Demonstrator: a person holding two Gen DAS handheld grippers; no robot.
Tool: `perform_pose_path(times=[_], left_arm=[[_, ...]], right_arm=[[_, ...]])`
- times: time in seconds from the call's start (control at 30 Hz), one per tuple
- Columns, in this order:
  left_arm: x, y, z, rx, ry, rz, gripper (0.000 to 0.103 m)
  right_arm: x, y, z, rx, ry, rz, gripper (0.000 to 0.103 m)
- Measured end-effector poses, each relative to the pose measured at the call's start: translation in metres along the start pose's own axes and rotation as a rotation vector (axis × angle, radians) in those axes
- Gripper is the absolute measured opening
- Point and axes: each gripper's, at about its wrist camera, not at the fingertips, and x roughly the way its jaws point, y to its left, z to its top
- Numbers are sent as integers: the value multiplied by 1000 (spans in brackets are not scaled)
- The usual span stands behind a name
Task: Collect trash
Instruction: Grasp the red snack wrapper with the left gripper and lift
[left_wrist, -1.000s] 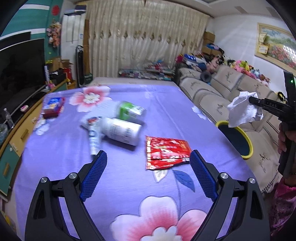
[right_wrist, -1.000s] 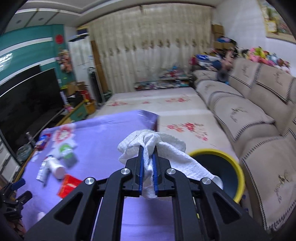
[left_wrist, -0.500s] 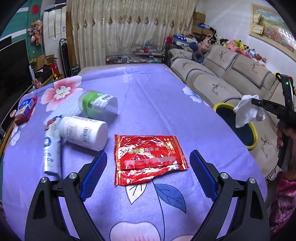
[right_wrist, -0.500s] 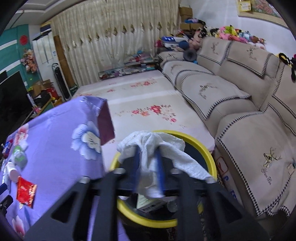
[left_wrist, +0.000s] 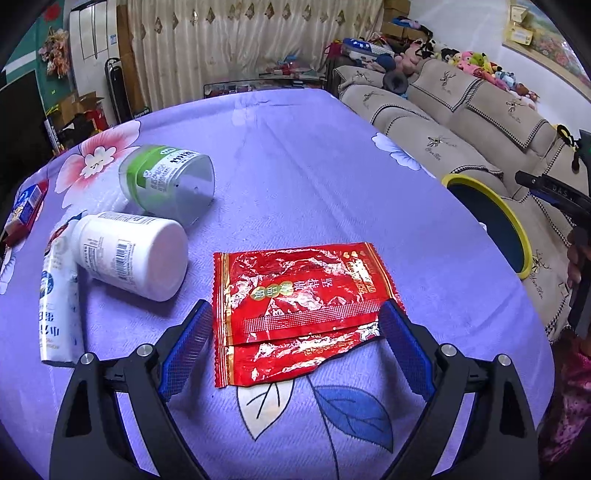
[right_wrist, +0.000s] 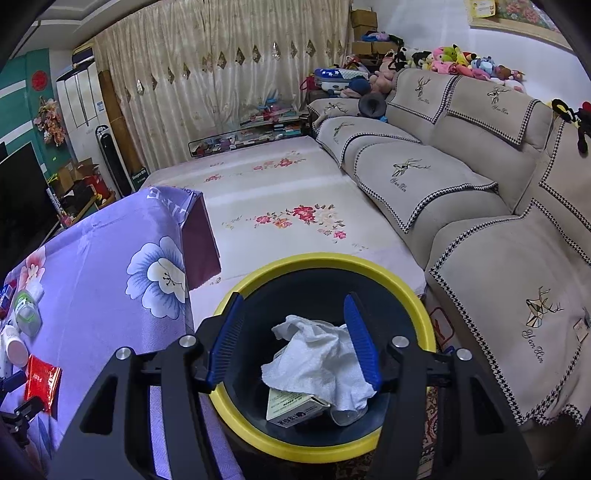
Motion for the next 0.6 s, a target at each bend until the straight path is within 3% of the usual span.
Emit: perform_pose_path(times=[0.23, 0.6], left_arm=[[-1, -7, 10, -23, 17, -14, 91], [18, -31, 11, 74, 66, 61, 94]], right_arm=[[5, 7, -3, -15, 18, 27, 54], [6, 3, -4, -3, 23, 40, 54]])
